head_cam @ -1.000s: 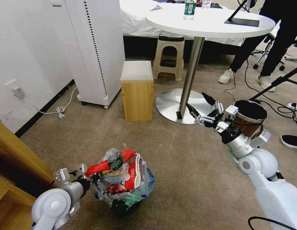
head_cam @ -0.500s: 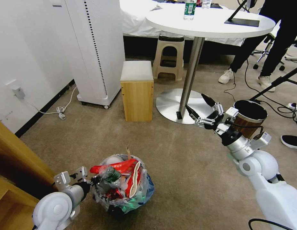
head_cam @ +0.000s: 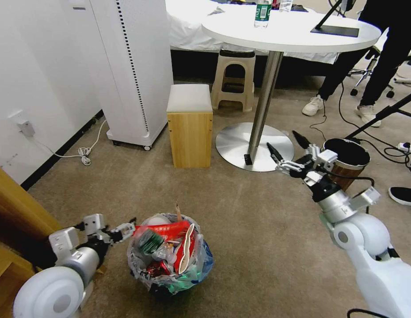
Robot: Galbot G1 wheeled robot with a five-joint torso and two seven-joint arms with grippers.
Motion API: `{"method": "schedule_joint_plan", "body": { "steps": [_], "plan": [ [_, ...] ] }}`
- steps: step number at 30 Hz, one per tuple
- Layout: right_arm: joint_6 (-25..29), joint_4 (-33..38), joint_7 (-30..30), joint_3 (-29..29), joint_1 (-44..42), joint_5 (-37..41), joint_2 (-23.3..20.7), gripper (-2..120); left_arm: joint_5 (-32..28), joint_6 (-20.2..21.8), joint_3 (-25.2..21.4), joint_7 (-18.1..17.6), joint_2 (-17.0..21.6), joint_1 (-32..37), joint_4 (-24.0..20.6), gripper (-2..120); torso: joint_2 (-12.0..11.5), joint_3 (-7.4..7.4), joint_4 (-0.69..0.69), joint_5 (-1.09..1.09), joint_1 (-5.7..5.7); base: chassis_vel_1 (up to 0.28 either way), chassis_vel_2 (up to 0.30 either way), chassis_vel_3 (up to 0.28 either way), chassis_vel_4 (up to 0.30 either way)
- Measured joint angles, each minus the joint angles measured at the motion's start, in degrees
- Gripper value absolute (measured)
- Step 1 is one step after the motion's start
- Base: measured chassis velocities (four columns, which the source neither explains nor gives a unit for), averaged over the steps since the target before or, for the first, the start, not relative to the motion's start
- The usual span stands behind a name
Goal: Pick up the trash bin and place the garbage on the floor into it.
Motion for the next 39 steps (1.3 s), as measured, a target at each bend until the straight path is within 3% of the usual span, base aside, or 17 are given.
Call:
{"method": "schedule_joint_plan", "body": {
  "steps": [2,3,5,9,17,20,23,30,39],
  "plan": [
    [0.6,1.0,1.7,3.0,-3.1,-3.1,1.0,100,8.1,-7.1,0.4,6.2,-1.1,1.1,0.5,100,0.0,0.0,-0.01,0.0,0.0,0.0,0.0,0.0,0.0],
    [0.6,1.0,1.7,3.0,-3.1,-3.1,1.0,100,8.1,-7.1,0.4,6.2,-1.1,1.1,0.5,100,0.0,0.0,-0.01,0.0,0.0,0.0,0.0,0.0,0.0],
    [1.6,3.2,5.6,6.4,-8.4,-5.0,2.7,100,14.7,-12.6,1.1,12.6,-2.6,2.5,1.0,100,0.0,0.0,-0.02,-0.01,-0.01,0.0,0.0,0.0,0.0],
    [4.1,5.5,10.4,10.5,-15.2,-6.0,5.8,100,21.2,-17.0,1.5,16.8,-3.8,5.5,1.3,100,0.0,-0.01,-0.02,0.0,-0.01,0.0,0.0,0.0,0.0],
    [8.0,6.1,11.8,12.8,-20.9,-7.0,9.3,100,24.6,-23.1,0.6,16.9,-4.9,9.9,2.2,100,0.0,0.0,-0.02,0.0,0.0,0.0,0.0,0.0,0.0],
    [11.4,4.8,12.5,13.5,-22.7,-9.6,12.2,100,29.3,-29.8,-1.2,16.6,-5.7,13.3,3.6,100,0.0,0.0,0.0,0.0,-0.01,0.0,0.0,0.0,0.0],
    [13.6,4.2,13.3,14.2,-24.5,-11.4,13.9,100,31.0,-33.2,-3.2,16.2,-6.4,15.4,4.3,100,0.0,0.0,0.0,0.0,-0.01,0.0,0.0,0.0,0.0],
    [14.5,3.7,9.4,16.4,-27.4,-12.1,14.2,100,26.0,-31.7,-6.1,15.3,-5.2,16.0,4.9,100,0.0,0.0,-0.02,0.0,-0.01,0.0,0.0,0.0,0.0],
    [14.6,3.6,8.7,16.5,-27.3,-12.2,14.1,100,25.2,-30.7,-6.1,15.2,-5.1,15.6,4.9,100,0.0,0.0,-0.01,0.0,-0.01,0.0,0.0,0.0,0.0]
  ]
}}
